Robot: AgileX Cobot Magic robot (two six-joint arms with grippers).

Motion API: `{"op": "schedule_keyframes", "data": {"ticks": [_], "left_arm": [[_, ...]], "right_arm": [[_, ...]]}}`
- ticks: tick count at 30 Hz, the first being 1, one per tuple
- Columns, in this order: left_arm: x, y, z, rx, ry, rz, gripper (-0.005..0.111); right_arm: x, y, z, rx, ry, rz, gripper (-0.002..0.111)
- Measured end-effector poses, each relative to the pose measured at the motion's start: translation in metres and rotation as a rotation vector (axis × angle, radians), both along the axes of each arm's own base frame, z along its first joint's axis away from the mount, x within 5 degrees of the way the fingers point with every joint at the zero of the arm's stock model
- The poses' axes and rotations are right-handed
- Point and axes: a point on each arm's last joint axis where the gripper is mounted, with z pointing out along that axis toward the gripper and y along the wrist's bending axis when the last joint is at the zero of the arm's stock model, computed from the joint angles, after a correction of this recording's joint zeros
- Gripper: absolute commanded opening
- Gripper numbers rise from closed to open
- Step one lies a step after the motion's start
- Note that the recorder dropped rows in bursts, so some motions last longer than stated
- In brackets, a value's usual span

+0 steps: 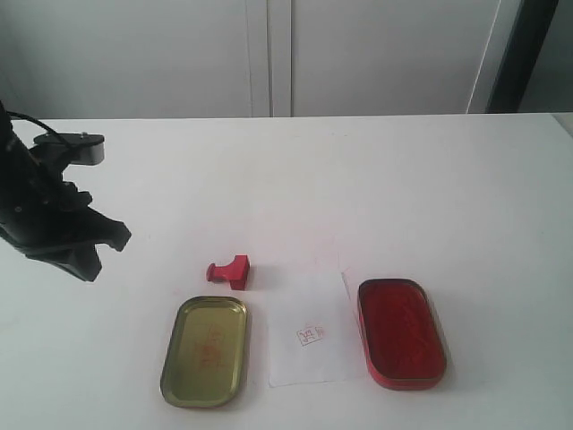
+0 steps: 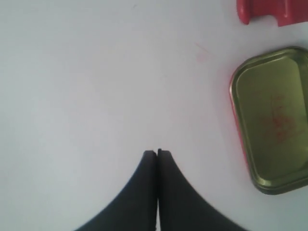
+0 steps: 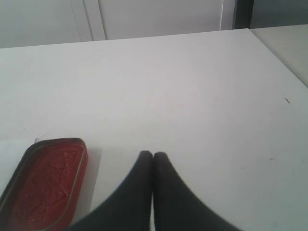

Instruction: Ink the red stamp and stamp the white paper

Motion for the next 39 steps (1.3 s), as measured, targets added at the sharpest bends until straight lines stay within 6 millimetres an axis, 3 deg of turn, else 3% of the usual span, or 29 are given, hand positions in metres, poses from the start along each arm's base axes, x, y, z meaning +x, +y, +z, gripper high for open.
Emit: {"op": "schedule_keyframes", "data": {"ticks": [17, 31, 39], "left_arm": [[-0.015, 0.018, 0.000, 0.118, -0.048, 0.045, 0.000], [-0.008, 0.045, 0.001, 0.024, -0.027, 0.116, 0.000], [-0.008, 0.047, 0.001, 0.017, -0.019, 0.115, 0.000]], "right_arm": [[0.000, 0.000, 0.000, 0.000, 0.000, 0.000, 0.000], [0.000, 0.000, 0.000, 0.000, 0.000, 0.000, 0.000], [0.000, 0.000, 0.000, 0.000, 0.000, 0.000, 0.000]]}}
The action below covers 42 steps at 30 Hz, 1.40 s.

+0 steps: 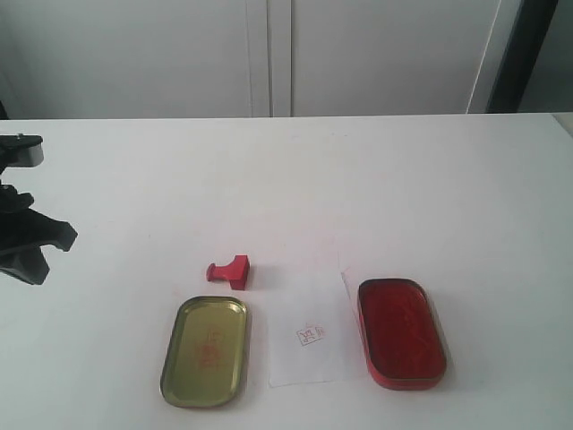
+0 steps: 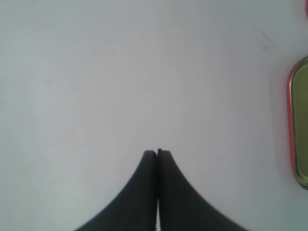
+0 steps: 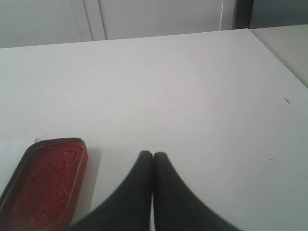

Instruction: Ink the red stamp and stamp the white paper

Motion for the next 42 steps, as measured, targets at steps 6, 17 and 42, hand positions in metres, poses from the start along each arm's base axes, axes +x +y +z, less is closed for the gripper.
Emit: {"op": "schedule_keyframes", "data": {"ticks": [6, 17, 42], "left_arm": [[-0.0030, -0.0001, -0.0006, 0.000, 0.033, -0.008, 0.000], [-0.0038, -0.0002, -0.0007, -0.001, 0.041, -0.009, 0.000], [-0.0007, 0.0008, -0.0003, 0.016, 0.002, -0.034, 0.000]], "right_arm": [[0.0000, 0.0000, 0.0000, 0.000, 0.000, 0.000, 0.000], [0.0000, 0.0000, 0.0000, 0.000, 0.000, 0.000, 0.000], [0.0000, 0.0000, 0.0000, 0.000, 0.000, 0.000, 0.000]]}}
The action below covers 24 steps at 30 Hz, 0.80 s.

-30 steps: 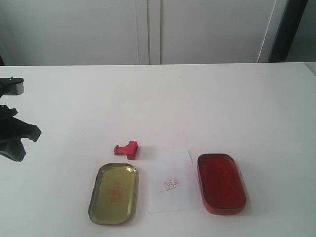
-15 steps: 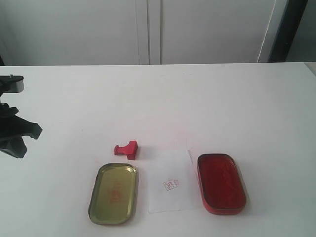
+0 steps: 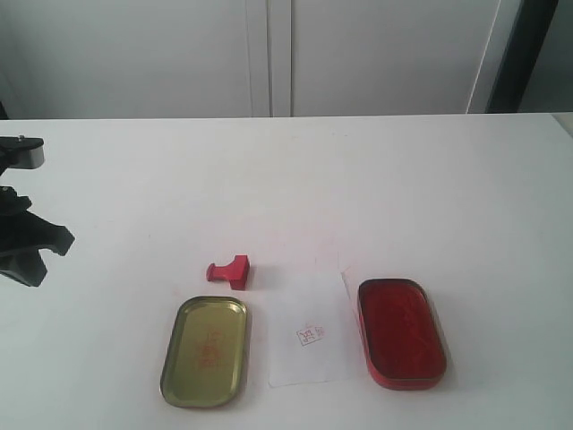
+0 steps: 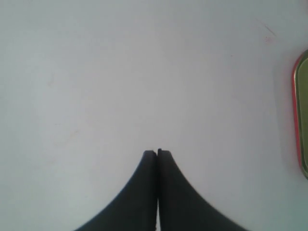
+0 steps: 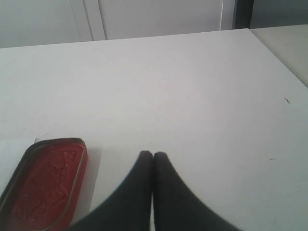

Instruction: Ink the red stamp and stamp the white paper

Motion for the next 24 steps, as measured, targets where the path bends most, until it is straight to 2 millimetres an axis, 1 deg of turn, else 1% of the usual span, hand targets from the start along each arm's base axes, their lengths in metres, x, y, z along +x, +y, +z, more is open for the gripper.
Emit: {"op": "schedule_keyframes", "data": {"ticks": [12, 24], "left_arm": [[0.000, 0.000, 0.001, 0.000, -0.005, -0.002, 0.000], [-0.012, 0.002, 0.038, -0.022, -0.188, 0.008, 0.000]], "right_arm": [[0.000, 0.000, 0.000, 0.000, 0.000, 0.000, 0.000], [0.000, 0.000, 0.000, 0.000, 0.000, 0.000, 0.000]]}}
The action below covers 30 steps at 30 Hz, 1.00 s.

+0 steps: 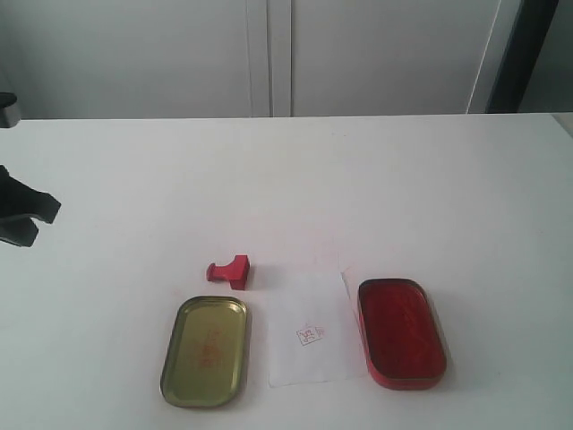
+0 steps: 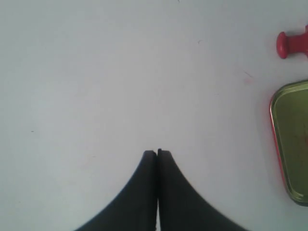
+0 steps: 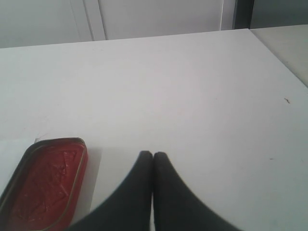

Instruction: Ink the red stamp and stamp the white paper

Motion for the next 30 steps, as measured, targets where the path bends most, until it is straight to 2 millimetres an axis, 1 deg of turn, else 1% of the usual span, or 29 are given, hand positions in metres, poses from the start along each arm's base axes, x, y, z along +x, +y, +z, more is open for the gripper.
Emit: {"op": "schedule_keyframes", "data": {"ticks": [8, 10, 16, 30], "left_arm": [[-0.010, 0.002, 0.017, -0.010, -0.069, 0.001, 0.000], [-0.014, 0.002, 0.017, -0.011, -0.086, 0.004, 0.000], [-0.028, 0.006, 0.007, -0.015, -0.159, 0.026, 0.000], [-0.081, 0.015, -0.018, -0.002, -0.218, 0.034, 0.000]], "right_arm": [[0.000, 0.000, 0.000, 0.000, 0.000, 0.000, 0.000], [0.000, 0.000, 0.000, 0.000, 0.000, 0.000, 0.000], [0.000, 0.000, 0.000, 0.000, 0.000, 0.000, 0.000], [0.000, 0.000, 0.000, 0.015, 0.001, -0.004, 0.000]]}}
